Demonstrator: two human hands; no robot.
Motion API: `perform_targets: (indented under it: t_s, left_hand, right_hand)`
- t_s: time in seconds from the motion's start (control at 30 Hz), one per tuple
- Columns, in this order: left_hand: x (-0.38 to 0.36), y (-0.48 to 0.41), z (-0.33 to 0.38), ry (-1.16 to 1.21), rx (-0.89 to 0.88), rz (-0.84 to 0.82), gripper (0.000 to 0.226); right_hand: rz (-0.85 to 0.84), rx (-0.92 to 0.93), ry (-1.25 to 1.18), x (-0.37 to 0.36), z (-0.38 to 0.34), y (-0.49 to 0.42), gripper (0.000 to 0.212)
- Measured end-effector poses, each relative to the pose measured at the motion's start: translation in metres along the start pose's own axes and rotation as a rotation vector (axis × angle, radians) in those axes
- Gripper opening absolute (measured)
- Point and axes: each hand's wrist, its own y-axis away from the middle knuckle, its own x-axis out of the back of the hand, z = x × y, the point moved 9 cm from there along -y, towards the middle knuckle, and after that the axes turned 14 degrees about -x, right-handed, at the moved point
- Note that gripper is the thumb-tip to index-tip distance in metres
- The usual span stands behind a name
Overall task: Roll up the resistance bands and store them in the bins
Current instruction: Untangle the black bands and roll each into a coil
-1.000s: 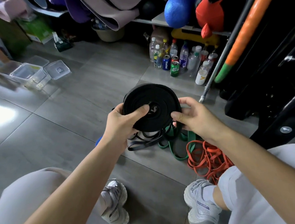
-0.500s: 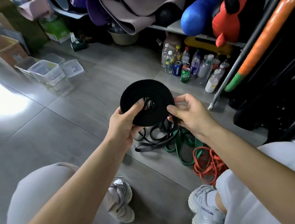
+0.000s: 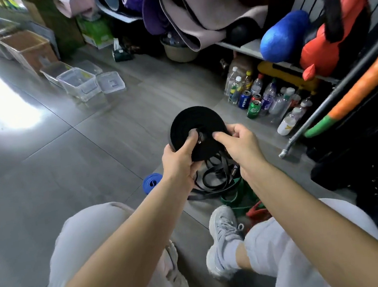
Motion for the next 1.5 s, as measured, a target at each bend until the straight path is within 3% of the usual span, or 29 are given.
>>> perform_targets:
  t_s: [0.17,0.33,0.47,0.63,0.7,0.8,0.9,0.97,1.07,1.23,1.3,1.4,1.5]
  left_hand:
    - [0.022,-0.029,0.014,-0.069,-0.077,0.072,0.048]
    - [0.029,-0.081,0.078,-0.344,-0.185,-0.068,0.050]
    - [0.052,-0.130,0.088,-0.570,-0.183,-0.099,0.054]
    - [0.114,-0.195,0.007,-0.603,-0.025,-0.047,0.037]
    - [0.140,-0.217,-0.036,-0.549,0.033,0.004,0.048]
    - [0.179,-0.236,-0.104,-0.456,0.094,0.129,0.070]
    - [0.215,-0.235,-0.173,-0.512,0.168,0.174,0.035]
    - [0.239,-0.235,-0.204,-0.768,0.140,0.125,0.028]
    - [0.257,-0.243,-0.221,-1.132,0.032,0.056,0.047]
    - [0.260,-0.279,-0.226,-1.211,-0.037,0.044,0.087]
    - [0.260,-0.300,-0.225,-1.289,-0.045,0.008,0.079]
    - [0.269,-0.332,-0.215,-1.297,-0.070,0.050,0.045]
    - [0.275,-0.358,-0.215,-1.383,-0.005,-0.007,0.029]
  right_hand:
    - [-0.137,-0.022,0.191,-0.049,-0.013,-0.019,0.027]
    - [-0.223,0.026,0.337,-0.102,-0.059,-0.043,0.055]
    - [-0.299,-0.082,0.320,-0.158,-0.046,-0.088,0.069]
    - [-0.408,-0.313,0.293,-0.225,0.061,-0.172,0.064]
    - [-0.443,-0.373,0.293,-0.251,0.126,-0.222,0.070]
    - [-0.401,-0.602,0.206,-0.262,0.191,-0.247,0.069]
    - [-0.360,-0.819,0.111,-0.271,0.246,-0.262,0.046]
    - [-0.365,-0.849,0.115,-0.286,0.268,-0.276,0.047]
    - [-0.362,-0.846,0.149,-0.313,0.282,-0.299,0.053]
    - [-0.349,-0.868,0.133,-0.362,0.290,-0.328,0.060]
    - [-0.356,-0.871,0.119,-0.377,0.294,-0.335,0.061]
    - [-0.360,-0.865,0.126,-0.385,0.294,-0.345,0.069]
    - [-0.336,-0.837,0.209,-0.380,0.291,-0.354,0.068]
